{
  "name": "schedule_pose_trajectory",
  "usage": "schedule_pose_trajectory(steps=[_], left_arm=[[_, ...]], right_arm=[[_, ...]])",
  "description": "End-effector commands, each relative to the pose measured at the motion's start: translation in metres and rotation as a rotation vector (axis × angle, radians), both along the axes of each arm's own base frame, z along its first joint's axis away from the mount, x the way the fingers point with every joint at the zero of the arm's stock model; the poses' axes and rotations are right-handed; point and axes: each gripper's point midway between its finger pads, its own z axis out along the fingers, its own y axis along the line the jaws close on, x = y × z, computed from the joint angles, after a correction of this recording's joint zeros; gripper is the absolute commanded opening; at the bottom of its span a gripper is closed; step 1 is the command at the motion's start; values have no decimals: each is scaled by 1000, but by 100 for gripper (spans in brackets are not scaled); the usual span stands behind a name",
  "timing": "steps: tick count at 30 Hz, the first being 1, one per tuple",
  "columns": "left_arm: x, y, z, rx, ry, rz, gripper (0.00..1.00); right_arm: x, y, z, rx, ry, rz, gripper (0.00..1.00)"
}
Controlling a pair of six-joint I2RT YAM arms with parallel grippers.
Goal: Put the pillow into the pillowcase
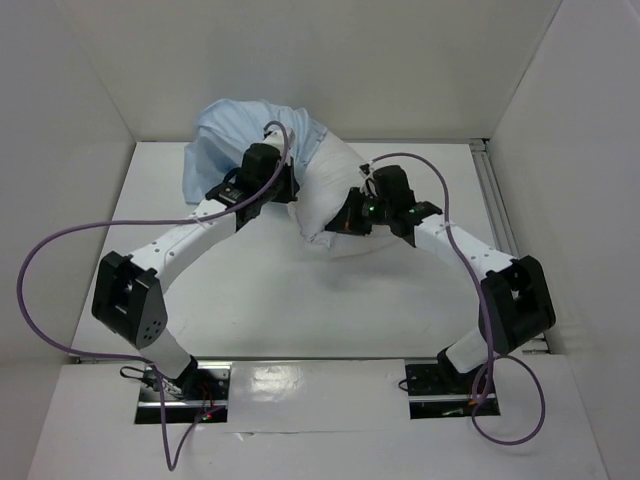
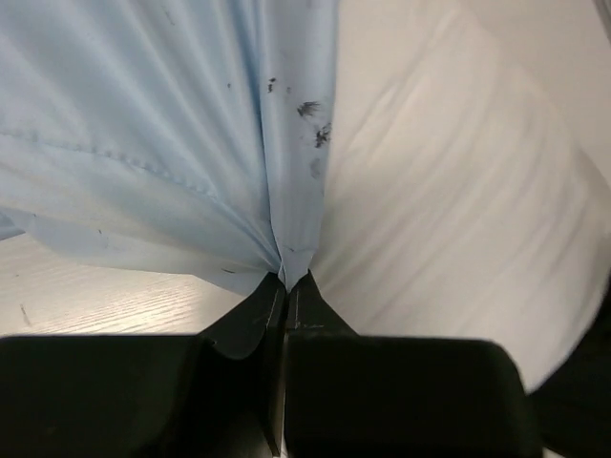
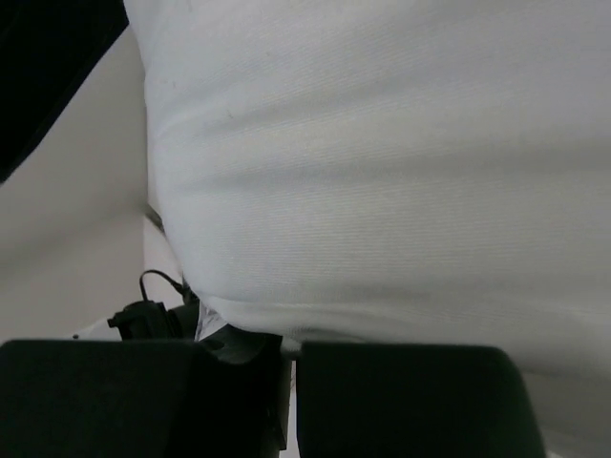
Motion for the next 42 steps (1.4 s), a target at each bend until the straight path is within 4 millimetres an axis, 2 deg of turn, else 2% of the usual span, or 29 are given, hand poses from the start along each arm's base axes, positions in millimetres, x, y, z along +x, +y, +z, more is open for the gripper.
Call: schedule_pose_trajectory(steps=[1, 6, 7, 8, 10, 11, 12, 13, 14, 15, 16, 18, 19, 21, 22, 23, 24, 25, 28, 29, 31, 34, 35, 37, 38, 39, 40, 41, 42], left_arm=[[-71, -74, 67, -229, 17, -323, 0], [-67, -69, 120, -262, -89, -321, 0], [-68, -70, 132, -266, -110, -335, 0], [-62, -67, 164, -292, -160, -337, 0], [-64, -66, 180, -293, -144, -375, 0], [-64, -62, 215, -317, -199, -383, 0], [-64, -65, 216, -315, -181, -393, 0], [-72, -61, 218, -300, -154, -403, 0], [-79, -59, 235, -311, -174, -417, 0], [-81, -58, 229, -303, -151, -415, 0], [-92, -52, 238, -317, -154, -411, 0], [-109, -46, 232, -323, -103, -418, 0], [-125, -39, 243, -350, -105, -420, 0], [-144, -30, 236, -343, -46, -419, 0], [-152, -25, 238, -349, -30, -413, 0], [-160, -20, 240, -345, -19, -411, 0], [-173, -13, 238, -337, 27, -401, 0], [-183, -9, 238, -335, 44, -408, 0], [-198, -4, 225, -312, 143, -417, 0], [-196, -9, 220, -318, 169, -422, 0], [-185, -13, 198, -285, 220, -405, 0], [-131, -17, 162, -244, 259, -337, 0], [-98, -18, 131, -219, 308, -299, 0], [-54, -22, 117, -222, 295, -273, 0], [-29, -17, 121, -213, 248, -249, 0], [9, -14, 78, -140, 289, -190, 0], [26, -9, 63, -104, 303, -153, 9], [44, -5, 87, -106, 231, -134, 28], [55, 4, 83, -98, 239, -102, 37]], right_arm=[[52, 0, 89, 178, -293, -106, 0], [64, -30, 84, 155, -298, -156, 0], [68, -36, 88, 147, -313, -165, 0], [72, -41, 93, 147, -329, -167, 0], [83, -58, 104, 136, -348, -174, 0], [85, -63, 110, 136, -358, -170, 0], [85, -72, 128, 146, -393, -161, 0], [81, -79, 128, 116, -396, -147, 0], [76, -84, 133, 100, -406, -140, 0], [67, -91, 146, 83, -442, -138, 0], [56, -99, 139, 28, -427, -122, 0], [30, -113, 149, -19, -460, -119, 0], [15, -121, 136, -70, -424, -104, 0], [-7, -127, 136, -110, -415, -89, 0], [-23, -130, 145, -120, -432, -82, 0], [-40, -134, 135, -154, -375, -57, 0], [-48, -137, 144, -170, -378, -61, 0], [-66, -140, 136, -191, -304, -45, 0], [-88, -145, 142, -207, -250, -47, 0], [-96, -148, 136, -222, -202, -48, 0], [-95, -150, 131, -221, -149, -91, 0], [-72, -148, 125, -192, -131, -152, 0], [-56, -151, 110, -201, -91, -189, 0], [-22, -145, 108, -143, -104, -230, 0], [-5, -137, 88, -116, -46, -212, 0], [22, -133, 92, -68, -101, -227, 22], [38, -137, 84, -56, -87, -253, 42], [59, -144, 85, -66, -93, -311, 54], [79, -149, 66, -80, -52, -337, 63]])
